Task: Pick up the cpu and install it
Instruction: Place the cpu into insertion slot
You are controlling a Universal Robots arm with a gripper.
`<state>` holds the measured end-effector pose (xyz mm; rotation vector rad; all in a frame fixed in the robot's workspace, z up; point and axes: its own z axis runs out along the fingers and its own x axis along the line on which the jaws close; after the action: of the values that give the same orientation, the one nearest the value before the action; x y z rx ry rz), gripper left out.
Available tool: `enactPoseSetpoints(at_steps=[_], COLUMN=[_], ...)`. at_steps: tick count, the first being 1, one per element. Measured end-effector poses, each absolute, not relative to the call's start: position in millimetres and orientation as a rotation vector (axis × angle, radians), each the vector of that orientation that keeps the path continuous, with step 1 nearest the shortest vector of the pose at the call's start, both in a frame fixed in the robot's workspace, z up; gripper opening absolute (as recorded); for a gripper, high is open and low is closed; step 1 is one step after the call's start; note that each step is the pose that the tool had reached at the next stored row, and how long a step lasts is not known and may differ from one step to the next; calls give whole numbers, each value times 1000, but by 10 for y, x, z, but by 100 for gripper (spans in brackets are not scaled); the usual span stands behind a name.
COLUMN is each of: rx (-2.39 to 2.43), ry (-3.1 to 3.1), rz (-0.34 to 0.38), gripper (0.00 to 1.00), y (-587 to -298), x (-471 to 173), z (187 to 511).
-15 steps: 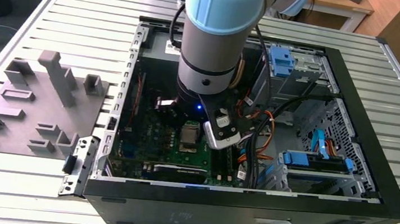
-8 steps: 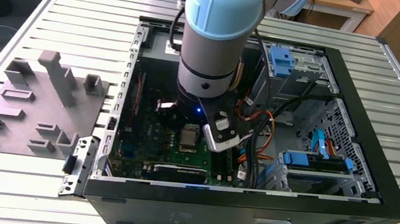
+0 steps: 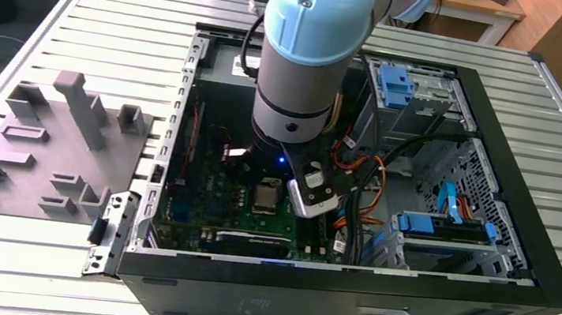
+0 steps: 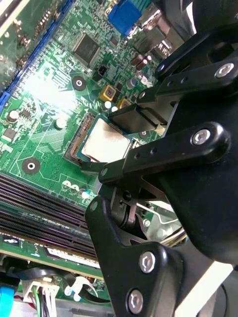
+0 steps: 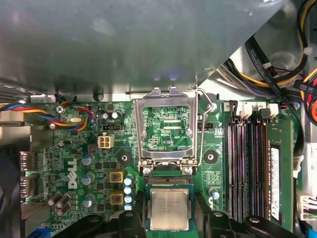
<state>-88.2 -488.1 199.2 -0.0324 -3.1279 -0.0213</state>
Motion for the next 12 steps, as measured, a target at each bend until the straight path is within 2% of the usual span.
enactPoseSetpoints(at_steps=[12], rx=[-32], ry=[-3128], rz=[-17], gripper=[47], y=[-4881], x=[-880], z=[1908])
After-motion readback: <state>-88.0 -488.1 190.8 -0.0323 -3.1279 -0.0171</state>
